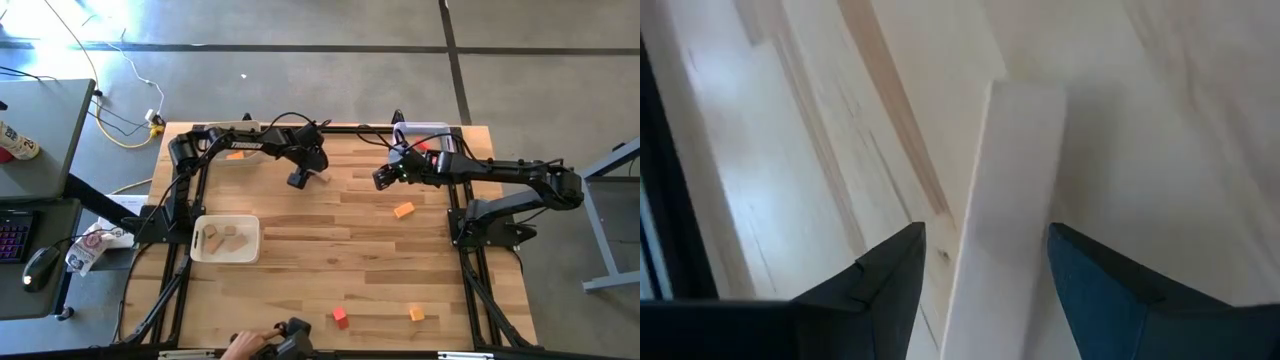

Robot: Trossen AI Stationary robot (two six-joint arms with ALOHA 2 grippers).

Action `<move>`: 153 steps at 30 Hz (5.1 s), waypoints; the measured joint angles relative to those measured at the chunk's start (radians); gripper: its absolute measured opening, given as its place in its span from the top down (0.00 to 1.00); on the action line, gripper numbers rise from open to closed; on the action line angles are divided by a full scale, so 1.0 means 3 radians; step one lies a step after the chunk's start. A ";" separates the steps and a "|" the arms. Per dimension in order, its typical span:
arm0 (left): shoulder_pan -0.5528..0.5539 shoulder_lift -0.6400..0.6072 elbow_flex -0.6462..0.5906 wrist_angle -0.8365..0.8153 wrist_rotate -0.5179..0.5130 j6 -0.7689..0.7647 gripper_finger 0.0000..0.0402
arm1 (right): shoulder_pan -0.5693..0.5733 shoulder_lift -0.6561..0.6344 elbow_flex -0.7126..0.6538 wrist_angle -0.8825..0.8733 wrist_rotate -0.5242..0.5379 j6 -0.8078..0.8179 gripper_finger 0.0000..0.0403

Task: Sort & place blocks by color
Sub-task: Put the brown block into the white bin, then put the yellow block into the gray bin

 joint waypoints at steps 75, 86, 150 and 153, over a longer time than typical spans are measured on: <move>-0.0441 -0.2276 0.0100 -0.2245 0.0750 -0.1510 0.76 | 0.0516 0.0001 0.0000 -0.0548 -0.0312 0.0063 0.51; -0.0928 -0.3279 -0.0922 -0.2065 0.0377 -0.2230 0.76 | 0.0516 0.0001 0.0000 -0.0772 -0.0349 -0.0235 0.51; -0.2478 -0.3936 -0.2289 -0.2060 -0.0312 -0.5040 0.49 | 0.0472 0.0001 0.0000 -0.0351 -0.1062 -0.0675 0.51; -0.2478 -0.3936 -0.2289 -0.2060 -0.0312 -0.5040 0.49 | 0.0472 0.0001 0.0000 -0.0273 -0.1063 -0.0701 0.51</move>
